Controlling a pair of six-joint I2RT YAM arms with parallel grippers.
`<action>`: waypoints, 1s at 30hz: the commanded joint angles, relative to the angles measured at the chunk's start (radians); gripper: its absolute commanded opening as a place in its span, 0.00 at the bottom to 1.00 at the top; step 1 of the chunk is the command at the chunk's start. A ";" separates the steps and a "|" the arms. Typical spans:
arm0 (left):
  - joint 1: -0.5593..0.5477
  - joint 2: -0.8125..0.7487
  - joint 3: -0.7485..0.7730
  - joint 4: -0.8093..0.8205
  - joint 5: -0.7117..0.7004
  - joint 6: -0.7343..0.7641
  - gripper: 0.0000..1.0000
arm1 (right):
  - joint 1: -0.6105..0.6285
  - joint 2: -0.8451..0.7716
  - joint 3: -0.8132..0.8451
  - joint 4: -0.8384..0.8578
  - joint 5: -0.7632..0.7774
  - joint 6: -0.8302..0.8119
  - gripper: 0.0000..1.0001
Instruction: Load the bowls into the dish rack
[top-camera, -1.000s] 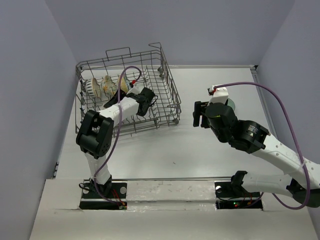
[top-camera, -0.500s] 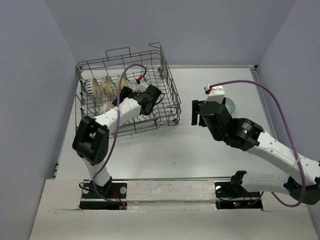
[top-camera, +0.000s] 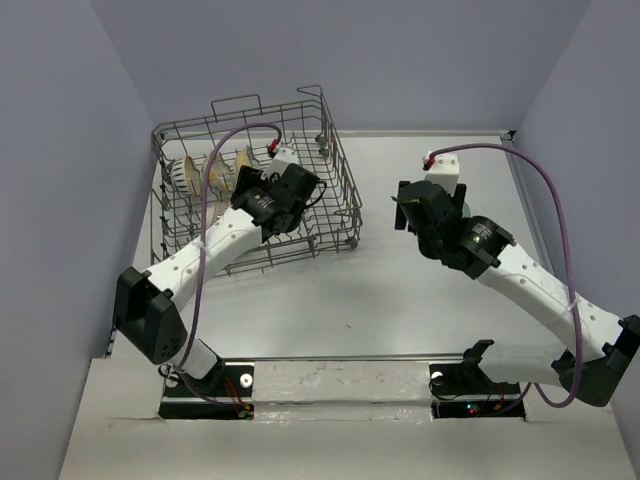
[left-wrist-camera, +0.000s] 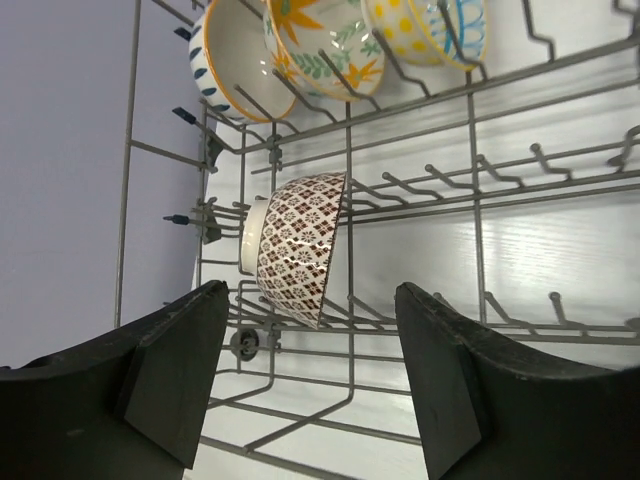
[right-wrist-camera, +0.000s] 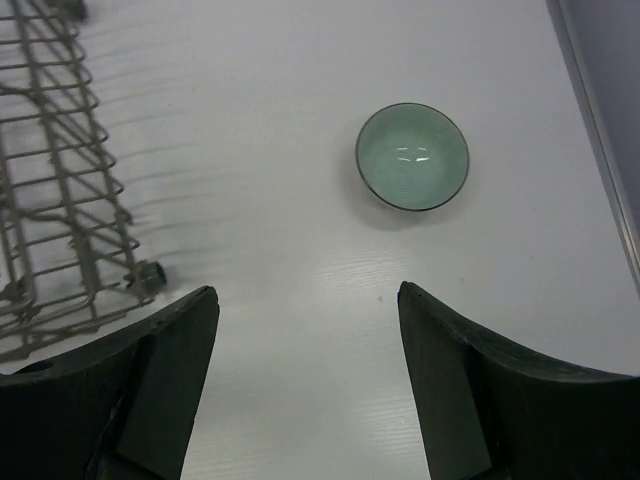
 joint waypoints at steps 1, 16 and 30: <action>-0.037 -0.135 0.024 0.041 0.017 -0.041 0.80 | -0.189 0.021 0.028 0.033 -0.062 0.017 0.78; -0.053 -0.590 -0.367 0.368 0.267 -0.015 0.85 | -0.692 0.136 -0.154 0.202 -0.450 0.157 0.79; -0.053 -0.673 -0.444 0.409 0.325 -0.027 0.86 | -0.858 0.359 -0.219 0.366 -0.530 0.223 0.77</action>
